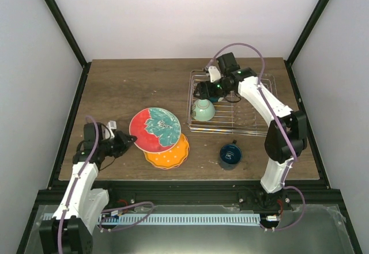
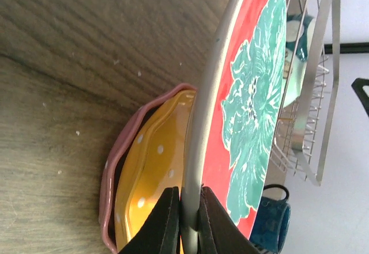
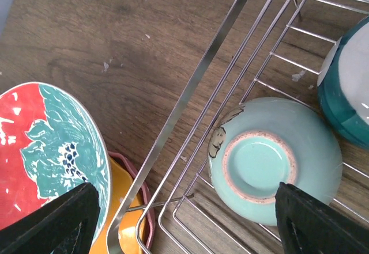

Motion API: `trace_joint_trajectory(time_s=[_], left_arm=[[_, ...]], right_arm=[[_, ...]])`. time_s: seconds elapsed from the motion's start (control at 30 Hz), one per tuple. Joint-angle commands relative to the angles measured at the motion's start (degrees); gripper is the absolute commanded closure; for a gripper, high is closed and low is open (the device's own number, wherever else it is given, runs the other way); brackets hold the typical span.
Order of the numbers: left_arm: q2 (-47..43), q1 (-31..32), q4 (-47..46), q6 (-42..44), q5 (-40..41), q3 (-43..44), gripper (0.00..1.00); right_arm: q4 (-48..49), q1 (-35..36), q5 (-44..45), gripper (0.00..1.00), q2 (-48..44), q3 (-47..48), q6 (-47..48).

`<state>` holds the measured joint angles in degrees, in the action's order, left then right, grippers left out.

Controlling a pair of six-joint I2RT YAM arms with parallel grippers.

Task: Load the mixed dishes into the dish rack

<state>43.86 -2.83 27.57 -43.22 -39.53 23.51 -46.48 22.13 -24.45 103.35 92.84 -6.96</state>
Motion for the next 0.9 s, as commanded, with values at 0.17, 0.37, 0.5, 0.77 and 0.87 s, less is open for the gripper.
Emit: trace_joint_trajectory(time_s=[0.17,0.37,0.5,0.77,0.87], left_arm=[[-0.8,-2.5,-6.7,1.6,-5.0,6.2,1.00],[0.9,-3.2,-8.4,0.8,-5.8,8.7,1.00],[2.1,-3.2,-10.3,0.6,-7.3,10.1,1.00],[3.6,-3.2,-14.3,-0.1,-9.7,11.3,1.00],[4.7,-3.3,-14.9,0.2,-10.6,12.1,1.00]], right_arm=[[2.6,-2.6,-7.4,0.15,1.8,1.5,-1.4],[4.0,-3.1,-11.4,0.15,2.5,1.6,-1.7],[6.4,-3.1,-17.0,0.15,2.9,0.8,-1.5],[10.1,-2.8,-25.7,0.15,5.4,0.7,1.1],[9.8,-1.2,-25.2,0.15,7.5,2.3,2.0]])
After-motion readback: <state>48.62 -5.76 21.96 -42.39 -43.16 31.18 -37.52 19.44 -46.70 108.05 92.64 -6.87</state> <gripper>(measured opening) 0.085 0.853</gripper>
